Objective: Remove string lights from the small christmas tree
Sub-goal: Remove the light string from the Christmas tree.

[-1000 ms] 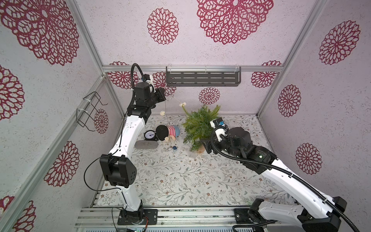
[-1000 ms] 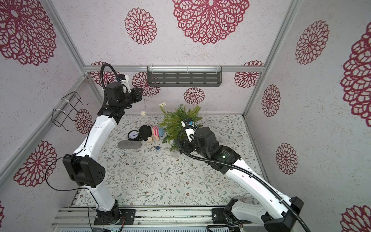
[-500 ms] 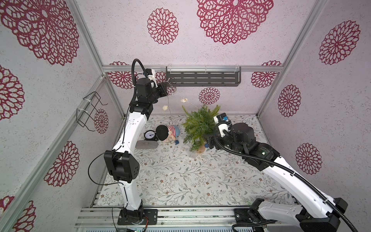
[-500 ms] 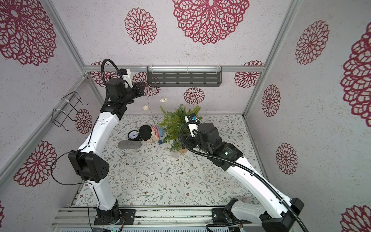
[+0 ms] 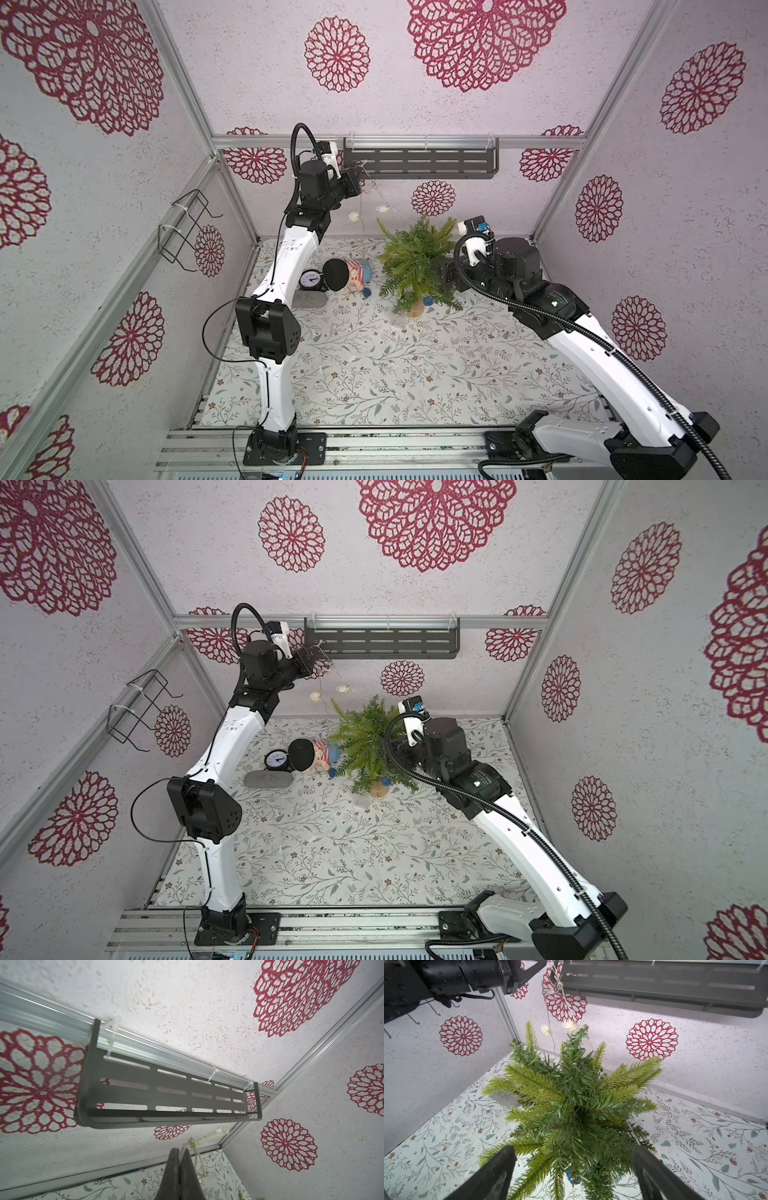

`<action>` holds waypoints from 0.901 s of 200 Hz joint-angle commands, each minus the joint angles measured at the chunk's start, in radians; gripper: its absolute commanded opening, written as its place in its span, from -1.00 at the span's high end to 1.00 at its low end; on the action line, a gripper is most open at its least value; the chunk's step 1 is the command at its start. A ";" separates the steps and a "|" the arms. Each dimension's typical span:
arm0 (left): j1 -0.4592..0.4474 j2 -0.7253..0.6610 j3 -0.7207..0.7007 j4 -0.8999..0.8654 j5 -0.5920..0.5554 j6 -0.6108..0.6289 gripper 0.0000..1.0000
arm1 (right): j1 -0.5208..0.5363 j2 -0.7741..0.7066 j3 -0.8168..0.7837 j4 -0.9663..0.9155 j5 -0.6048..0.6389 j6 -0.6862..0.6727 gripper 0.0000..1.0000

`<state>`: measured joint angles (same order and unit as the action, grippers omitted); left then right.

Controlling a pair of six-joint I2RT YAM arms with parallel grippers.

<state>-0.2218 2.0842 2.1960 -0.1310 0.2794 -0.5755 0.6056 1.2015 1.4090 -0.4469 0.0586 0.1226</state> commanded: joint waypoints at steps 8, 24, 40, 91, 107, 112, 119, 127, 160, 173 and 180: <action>-0.014 0.026 0.047 0.088 0.009 -0.023 1.00 | -0.060 0.028 0.061 0.033 -0.034 -0.017 -0.84; -0.021 0.047 0.079 0.100 0.010 -0.027 1.00 | -0.097 0.055 0.085 0.036 -0.053 -0.016 -0.84; -0.026 0.075 0.128 0.103 0.009 -0.032 1.00 | -0.135 0.080 0.104 0.053 -0.077 -0.014 -0.84; -0.040 0.131 0.196 0.188 0.009 -0.071 1.00 | -0.271 0.197 0.163 0.147 -0.230 0.021 -0.84; -0.045 0.140 0.202 0.201 0.012 -0.075 1.00 | -0.301 0.244 0.194 0.171 -0.276 0.026 -0.84; -0.047 0.144 0.204 0.200 0.015 -0.075 1.00 | -0.308 0.258 0.204 0.177 -0.289 0.028 -0.83; -0.049 0.147 0.211 0.199 0.020 -0.075 1.00 | -0.319 0.280 0.221 0.186 -0.317 0.026 -0.83; -0.053 0.151 0.216 0.196 0.025 -0.073 1.00 | -0.333 0.305 0.241 0.196 -0.354 0.022 -0.83; -0.083 0.154 0.205 0.179 -0.006 -0.065 1.00 | -0.363 0.405 0.302 0.276 -0.451 0.023 -0.83; -0.098 0.156 0.204 0.176 -0.017 -0.053 1.00 | -0.374 0.452 0.347 0.288 -0.489 0.023 -0.82; -0.104 0.158 0.206 0.173 -0.023 -0.049 1.00 | -0.379 0.483 0.381 0.281 -0.507 0.021 -0.82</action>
<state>-0.2955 2.2261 2.3871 0.0250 0.2745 -0.6468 0.2432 1.6352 1.6905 -0.2462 -0.3355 0.1333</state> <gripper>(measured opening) 0.043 0.912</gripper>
